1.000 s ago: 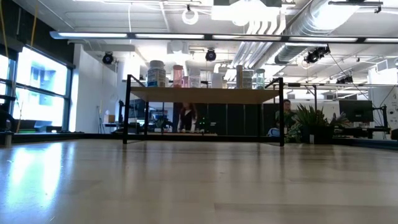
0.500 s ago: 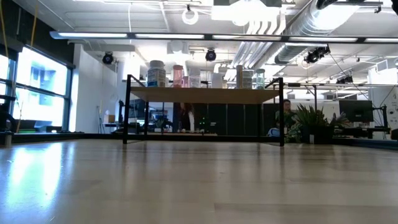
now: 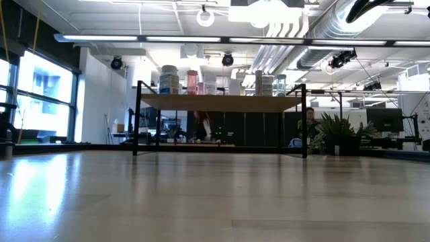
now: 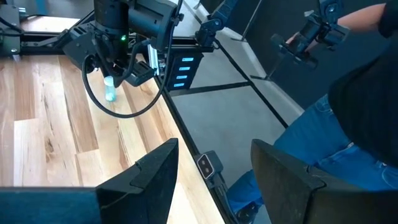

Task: Pick and place medicine bottles onto shelf by color
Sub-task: Put the green transparent pill bottle on the shelf

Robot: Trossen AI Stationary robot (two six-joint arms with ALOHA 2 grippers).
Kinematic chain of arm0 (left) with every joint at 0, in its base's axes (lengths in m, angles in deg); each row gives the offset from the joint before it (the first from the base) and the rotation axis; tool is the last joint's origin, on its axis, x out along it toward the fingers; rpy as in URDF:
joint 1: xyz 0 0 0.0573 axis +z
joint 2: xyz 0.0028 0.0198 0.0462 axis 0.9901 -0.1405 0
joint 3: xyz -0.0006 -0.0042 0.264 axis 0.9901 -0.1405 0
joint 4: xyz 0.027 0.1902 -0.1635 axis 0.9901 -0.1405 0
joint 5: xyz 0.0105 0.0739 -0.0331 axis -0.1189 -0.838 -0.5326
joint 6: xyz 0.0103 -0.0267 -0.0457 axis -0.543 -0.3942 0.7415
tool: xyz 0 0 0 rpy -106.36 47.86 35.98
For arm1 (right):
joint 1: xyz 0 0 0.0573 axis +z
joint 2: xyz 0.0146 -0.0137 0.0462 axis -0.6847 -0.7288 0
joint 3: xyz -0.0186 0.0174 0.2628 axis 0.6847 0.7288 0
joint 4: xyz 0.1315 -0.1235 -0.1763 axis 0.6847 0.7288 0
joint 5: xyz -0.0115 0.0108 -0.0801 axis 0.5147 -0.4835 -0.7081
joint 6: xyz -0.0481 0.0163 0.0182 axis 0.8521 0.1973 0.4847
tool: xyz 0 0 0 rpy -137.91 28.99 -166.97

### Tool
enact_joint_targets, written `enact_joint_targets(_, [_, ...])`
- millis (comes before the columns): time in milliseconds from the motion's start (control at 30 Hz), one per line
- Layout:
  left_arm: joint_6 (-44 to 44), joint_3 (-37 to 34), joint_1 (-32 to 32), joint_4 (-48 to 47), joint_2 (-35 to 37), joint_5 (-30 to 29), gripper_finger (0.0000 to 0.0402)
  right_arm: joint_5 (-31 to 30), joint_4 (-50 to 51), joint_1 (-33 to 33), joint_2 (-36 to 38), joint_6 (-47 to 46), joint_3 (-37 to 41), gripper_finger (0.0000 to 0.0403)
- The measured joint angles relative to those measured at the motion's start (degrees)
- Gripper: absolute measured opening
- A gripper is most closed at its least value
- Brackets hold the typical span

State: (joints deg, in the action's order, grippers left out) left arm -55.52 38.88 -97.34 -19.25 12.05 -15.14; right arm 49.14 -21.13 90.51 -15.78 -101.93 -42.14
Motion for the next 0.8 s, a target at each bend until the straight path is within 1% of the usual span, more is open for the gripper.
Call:
enact_joint_targets(133, [0.1,0.0,0.0,0.0,0.0,-0.8,0.0193,0.5,-0.4,0.0,0.2,0.0,0.0,0.0089])
enact_joint_targets(267, [0.0,0.0,0.3,0.0,0.0,-1.1,0.0193,2.2,-0.9,-0.2,0.2,0.0,-1.5,0.0093])
enact_joint_targets(433, [0.0,0.0,2.2,-0.4,0.0,-1.1,0.0193,2.0,-1.0,-1.8,0.2,1.6,-6.4,0.0095])
enact_joint_targets(633, [-2.9,0.0,5.9,-2.8,0.5,-1.1,0.0193,-3.3,-0.3,-5.5,0.2,8.4,-12.5,0.0095])
enact_joint_targets(800, [-6.2,0.0,9.5,-3.2,1.1,-2.0,0.0193,-7.7,3.6,-9.3,0.2,15.9,-18.1,0.0095])
